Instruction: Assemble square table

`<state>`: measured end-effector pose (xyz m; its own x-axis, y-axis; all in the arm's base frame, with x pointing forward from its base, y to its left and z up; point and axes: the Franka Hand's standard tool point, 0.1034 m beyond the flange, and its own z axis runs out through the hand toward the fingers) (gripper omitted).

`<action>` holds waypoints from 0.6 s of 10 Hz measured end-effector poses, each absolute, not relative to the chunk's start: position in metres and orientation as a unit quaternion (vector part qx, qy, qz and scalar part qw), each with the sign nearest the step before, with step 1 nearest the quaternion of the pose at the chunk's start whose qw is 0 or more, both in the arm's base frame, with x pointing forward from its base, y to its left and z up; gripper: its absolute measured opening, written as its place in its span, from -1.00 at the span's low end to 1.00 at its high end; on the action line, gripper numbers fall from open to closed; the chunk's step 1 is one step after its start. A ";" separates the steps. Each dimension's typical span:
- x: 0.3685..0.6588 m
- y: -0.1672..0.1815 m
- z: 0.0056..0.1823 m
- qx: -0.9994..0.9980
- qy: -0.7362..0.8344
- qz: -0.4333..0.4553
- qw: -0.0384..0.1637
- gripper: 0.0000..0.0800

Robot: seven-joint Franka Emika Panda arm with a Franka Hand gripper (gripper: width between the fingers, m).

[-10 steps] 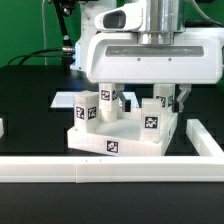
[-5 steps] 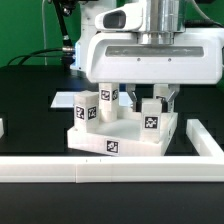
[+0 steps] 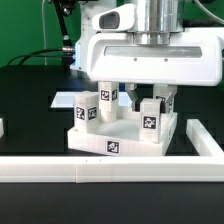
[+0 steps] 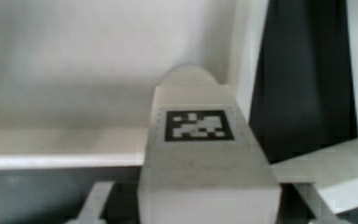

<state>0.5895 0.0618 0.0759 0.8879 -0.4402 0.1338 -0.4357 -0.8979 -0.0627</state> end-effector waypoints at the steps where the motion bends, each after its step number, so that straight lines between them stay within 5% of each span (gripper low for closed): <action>1: 0.589 0.064 0.076 -0.959 0.275 -0.072 0.020 -0.27; 6: 0.587 0.071 0.076 -0.862 0.502 -0.058 0.036 -0.27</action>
Offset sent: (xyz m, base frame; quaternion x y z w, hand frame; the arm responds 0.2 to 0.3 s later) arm -0.0076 -0.0030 -0.0061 -0.0281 0.0007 0.2535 0.9669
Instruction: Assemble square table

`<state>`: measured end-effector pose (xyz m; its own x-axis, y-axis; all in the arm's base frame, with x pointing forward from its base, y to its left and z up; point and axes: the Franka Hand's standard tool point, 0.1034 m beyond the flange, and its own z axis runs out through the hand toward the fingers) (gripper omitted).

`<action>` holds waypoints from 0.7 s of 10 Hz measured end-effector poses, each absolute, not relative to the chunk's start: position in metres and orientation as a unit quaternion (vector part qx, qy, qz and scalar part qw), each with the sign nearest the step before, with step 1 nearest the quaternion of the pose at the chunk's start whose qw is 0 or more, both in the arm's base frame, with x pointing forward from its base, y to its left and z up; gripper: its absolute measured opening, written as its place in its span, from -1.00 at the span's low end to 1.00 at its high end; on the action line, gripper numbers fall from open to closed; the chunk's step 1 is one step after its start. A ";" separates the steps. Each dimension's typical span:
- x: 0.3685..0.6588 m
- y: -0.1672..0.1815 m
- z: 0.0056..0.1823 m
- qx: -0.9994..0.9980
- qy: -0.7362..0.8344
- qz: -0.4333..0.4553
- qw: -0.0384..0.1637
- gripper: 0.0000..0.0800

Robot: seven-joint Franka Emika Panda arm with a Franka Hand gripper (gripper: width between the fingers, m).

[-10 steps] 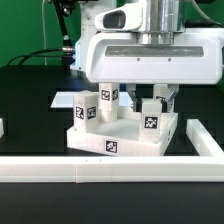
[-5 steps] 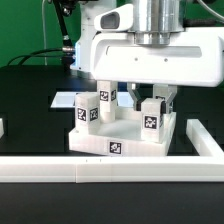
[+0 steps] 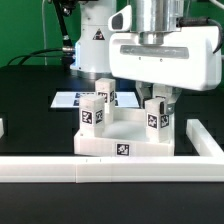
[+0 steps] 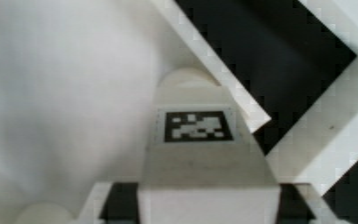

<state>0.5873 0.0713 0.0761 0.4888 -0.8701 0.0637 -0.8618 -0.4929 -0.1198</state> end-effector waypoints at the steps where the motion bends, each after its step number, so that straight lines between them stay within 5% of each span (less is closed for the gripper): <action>1: 0.586 0.073 0.076 -0.836 0.545 -0.052 0.037 -0.27; 7: 0.585 0.074 0.076 -0.742 0.668 -0.039 0.045 -0.27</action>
Offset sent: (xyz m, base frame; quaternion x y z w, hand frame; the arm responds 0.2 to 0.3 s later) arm -0.0020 -0.0070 -0.0007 -0.0372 0.0082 0.2263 0.9733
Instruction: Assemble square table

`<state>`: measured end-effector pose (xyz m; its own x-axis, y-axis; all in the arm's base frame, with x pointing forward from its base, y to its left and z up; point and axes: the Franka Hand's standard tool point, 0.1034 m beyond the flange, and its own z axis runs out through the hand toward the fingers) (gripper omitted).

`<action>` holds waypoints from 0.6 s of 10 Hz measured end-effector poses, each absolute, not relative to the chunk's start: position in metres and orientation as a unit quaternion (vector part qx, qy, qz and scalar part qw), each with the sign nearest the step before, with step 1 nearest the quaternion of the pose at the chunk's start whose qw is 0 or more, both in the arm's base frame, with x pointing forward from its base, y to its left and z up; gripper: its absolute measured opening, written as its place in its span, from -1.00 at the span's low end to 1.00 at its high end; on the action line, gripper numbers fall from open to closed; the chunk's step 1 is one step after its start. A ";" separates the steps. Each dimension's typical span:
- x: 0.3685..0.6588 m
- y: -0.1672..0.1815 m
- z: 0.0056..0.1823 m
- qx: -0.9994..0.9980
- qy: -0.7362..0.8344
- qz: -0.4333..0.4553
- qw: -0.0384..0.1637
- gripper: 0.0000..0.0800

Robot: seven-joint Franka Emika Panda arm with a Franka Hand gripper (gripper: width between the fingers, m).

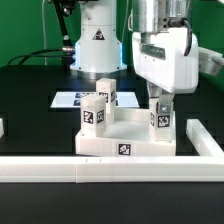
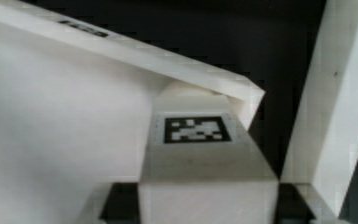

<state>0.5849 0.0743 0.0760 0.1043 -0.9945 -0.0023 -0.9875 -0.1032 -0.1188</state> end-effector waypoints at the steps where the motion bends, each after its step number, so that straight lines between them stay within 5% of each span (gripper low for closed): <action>1: 0.585 0.074 0.076 -0.746 0.663 -0.039 0.045 -0.27; 2: 0.585 0.075 0.076 -0.759 0.649 -0.039 0.044 0.23; 3: 0.584 0.077 0.077 -0.772 0.633 -0.035 0.041 0.50; 6: 0.585 0.074 0.076 -0.858 0.511 -0.042 0.038 0.62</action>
Offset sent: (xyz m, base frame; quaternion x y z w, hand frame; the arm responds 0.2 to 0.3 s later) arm 0.0036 0.0142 0.0025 0.0090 -0.0376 -0.0693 0.9968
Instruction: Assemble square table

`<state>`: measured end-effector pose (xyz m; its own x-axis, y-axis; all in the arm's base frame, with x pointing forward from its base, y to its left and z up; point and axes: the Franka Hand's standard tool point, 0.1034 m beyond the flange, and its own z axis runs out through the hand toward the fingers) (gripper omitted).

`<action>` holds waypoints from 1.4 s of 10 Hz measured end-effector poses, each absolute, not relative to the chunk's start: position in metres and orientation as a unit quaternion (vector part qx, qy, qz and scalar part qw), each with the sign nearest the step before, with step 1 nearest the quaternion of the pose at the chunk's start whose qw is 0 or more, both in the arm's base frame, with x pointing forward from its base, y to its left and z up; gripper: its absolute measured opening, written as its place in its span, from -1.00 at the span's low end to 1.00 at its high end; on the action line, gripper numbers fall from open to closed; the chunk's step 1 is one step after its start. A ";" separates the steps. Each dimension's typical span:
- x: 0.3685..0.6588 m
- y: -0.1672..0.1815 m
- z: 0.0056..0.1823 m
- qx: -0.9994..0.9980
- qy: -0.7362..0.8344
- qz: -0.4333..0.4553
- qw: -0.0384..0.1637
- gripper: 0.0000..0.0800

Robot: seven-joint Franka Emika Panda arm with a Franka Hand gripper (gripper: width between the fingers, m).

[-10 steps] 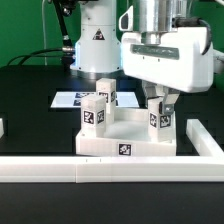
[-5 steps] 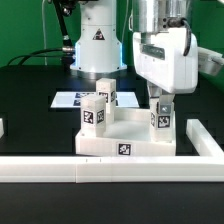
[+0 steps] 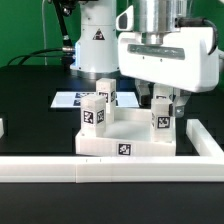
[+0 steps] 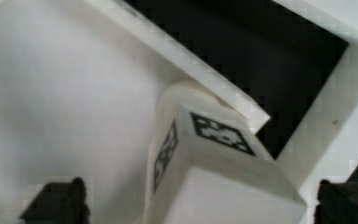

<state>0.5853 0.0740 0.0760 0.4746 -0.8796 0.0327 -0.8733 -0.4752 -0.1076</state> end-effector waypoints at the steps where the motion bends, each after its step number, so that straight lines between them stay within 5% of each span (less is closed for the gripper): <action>1: 0.585 0.072 0.075 -0.875 0.481 -0.042 0.036 0.62; 14: 0.587 0.077 0.075 -0.996 0.067 -0.055 -0.005 0.62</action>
Offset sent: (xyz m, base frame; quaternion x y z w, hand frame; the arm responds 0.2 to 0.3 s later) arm 0.0000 0.0000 0.0000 0.0000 0.0000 -0.1938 0.9810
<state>0.5868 0.0772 0.0751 0.9850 -0.1324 0.1109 -0.1334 -0.9911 0.0017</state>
